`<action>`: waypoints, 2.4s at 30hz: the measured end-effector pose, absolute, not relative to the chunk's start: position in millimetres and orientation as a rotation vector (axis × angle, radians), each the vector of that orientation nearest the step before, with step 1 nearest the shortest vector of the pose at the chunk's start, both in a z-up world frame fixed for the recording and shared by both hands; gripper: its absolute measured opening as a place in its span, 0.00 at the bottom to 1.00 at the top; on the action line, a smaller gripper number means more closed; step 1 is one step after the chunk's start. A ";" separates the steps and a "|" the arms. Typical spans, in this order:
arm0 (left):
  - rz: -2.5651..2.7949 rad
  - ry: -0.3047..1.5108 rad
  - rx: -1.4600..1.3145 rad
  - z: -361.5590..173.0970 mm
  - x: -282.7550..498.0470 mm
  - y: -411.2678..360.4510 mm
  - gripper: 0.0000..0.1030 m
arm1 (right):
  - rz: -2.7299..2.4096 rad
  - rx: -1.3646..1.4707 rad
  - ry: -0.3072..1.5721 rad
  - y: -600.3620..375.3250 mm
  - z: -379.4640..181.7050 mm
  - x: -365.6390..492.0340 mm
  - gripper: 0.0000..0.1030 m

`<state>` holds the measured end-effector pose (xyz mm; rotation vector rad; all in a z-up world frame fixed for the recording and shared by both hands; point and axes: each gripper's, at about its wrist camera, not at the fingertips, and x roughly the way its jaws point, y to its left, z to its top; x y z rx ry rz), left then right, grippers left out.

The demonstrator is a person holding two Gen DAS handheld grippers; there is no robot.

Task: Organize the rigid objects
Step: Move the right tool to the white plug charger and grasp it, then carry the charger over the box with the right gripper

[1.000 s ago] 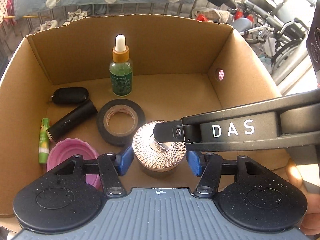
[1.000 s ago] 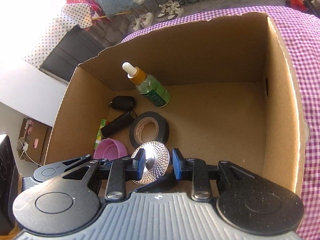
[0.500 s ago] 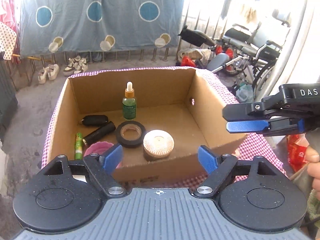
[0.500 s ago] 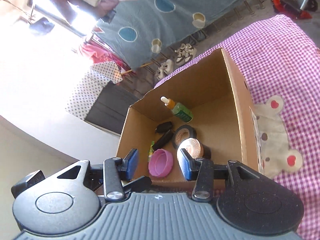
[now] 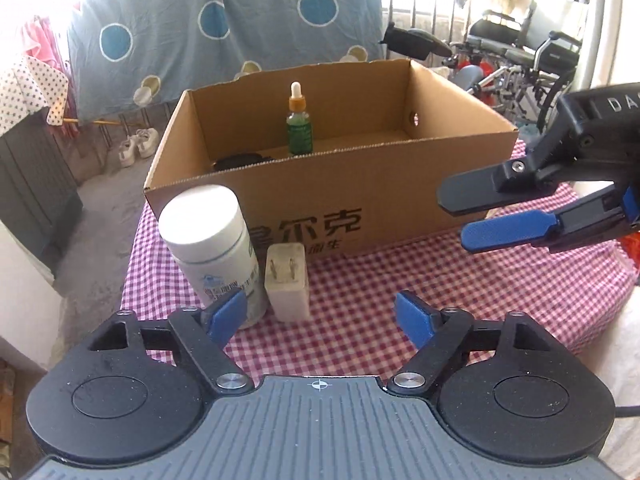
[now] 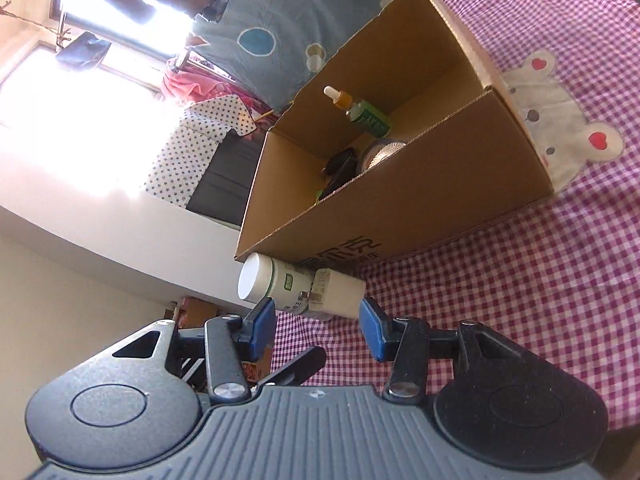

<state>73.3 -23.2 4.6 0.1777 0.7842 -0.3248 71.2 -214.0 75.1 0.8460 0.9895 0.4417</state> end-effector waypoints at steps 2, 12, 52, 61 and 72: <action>-0.309 0.777 0.184 -6.3 77.2 -24.8 0.72 | 0.456 0.828 1.008 -202.6 69.3 81.6 0.48; -0.270 0.781 0.175 -43.2 102.3 -23.2 0.53 | 0.421 0.788 1.116 -169.2 28.1 130.8 0.45; -0.453 0.667 0.221 -6.1 80.7 -62.7 0.26 | 0.388 0.854 1.027 -215.7 53.6 88.7 0.41; -0.406 0.561 0.184 78.2 115.5 -74.6 0.26 | 0.486 0.700 0.851 -220.7 143.9 133.0 0.41; -0.399 0.838 0.058 48.1 234.2 -102.8 0.26 | 0.372 0.622 1.048 -242.4 106.5 263.6 0.41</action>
